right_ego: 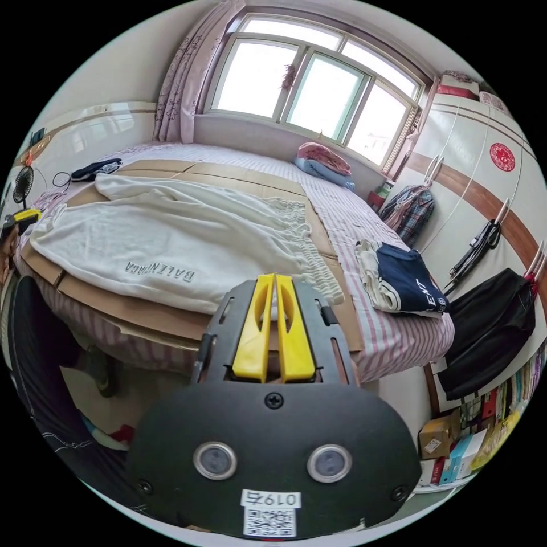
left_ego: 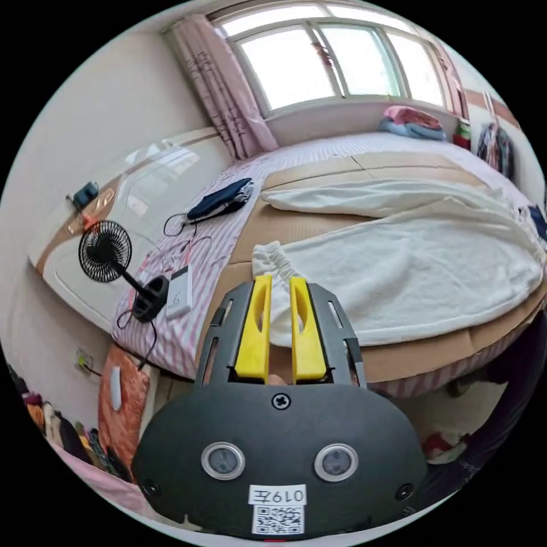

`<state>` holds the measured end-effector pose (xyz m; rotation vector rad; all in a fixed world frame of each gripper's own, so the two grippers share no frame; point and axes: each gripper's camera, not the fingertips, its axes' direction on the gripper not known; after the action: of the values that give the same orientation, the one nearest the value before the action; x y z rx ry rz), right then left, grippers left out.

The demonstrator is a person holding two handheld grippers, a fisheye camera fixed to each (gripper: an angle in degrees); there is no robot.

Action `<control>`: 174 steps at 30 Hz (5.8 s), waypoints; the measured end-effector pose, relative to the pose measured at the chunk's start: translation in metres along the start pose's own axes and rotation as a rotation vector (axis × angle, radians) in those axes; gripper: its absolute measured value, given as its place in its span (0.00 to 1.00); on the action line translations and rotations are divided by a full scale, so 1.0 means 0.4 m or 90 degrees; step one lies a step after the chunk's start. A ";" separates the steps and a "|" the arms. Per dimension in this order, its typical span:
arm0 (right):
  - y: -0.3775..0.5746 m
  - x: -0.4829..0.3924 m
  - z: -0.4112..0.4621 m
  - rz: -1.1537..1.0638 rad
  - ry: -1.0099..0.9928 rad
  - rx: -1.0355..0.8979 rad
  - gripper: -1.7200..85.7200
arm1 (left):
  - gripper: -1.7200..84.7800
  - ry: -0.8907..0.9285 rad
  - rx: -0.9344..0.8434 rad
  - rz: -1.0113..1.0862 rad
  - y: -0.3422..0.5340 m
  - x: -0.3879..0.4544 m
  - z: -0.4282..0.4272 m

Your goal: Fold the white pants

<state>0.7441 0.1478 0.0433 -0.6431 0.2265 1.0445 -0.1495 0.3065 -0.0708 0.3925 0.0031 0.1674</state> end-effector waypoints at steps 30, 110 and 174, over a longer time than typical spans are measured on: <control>0.029 0.000 0.377 -0.063 -0.136 -0.023 0.01 | 0.14 -0.260 -0.006 0.328 -0.114 0.446 -0.022; -0.248 0.569 -0.482 0.243 -0.146 -0.026 0.12 | 0.11 -0.242 -0.080 -0.332 0.218 -0.469 0.009; -1.404 -0.170 -0.721 -0.078 -0.358 -0.188 0.19 | 0.11 0.466 0.215 0.189 -0.876 0.374 0.121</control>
<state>1.2273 -0.2639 0.0618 -0.5915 -0.4591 1.1081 0.0563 -0.0066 -0.1550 0.6504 0.7050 0.6017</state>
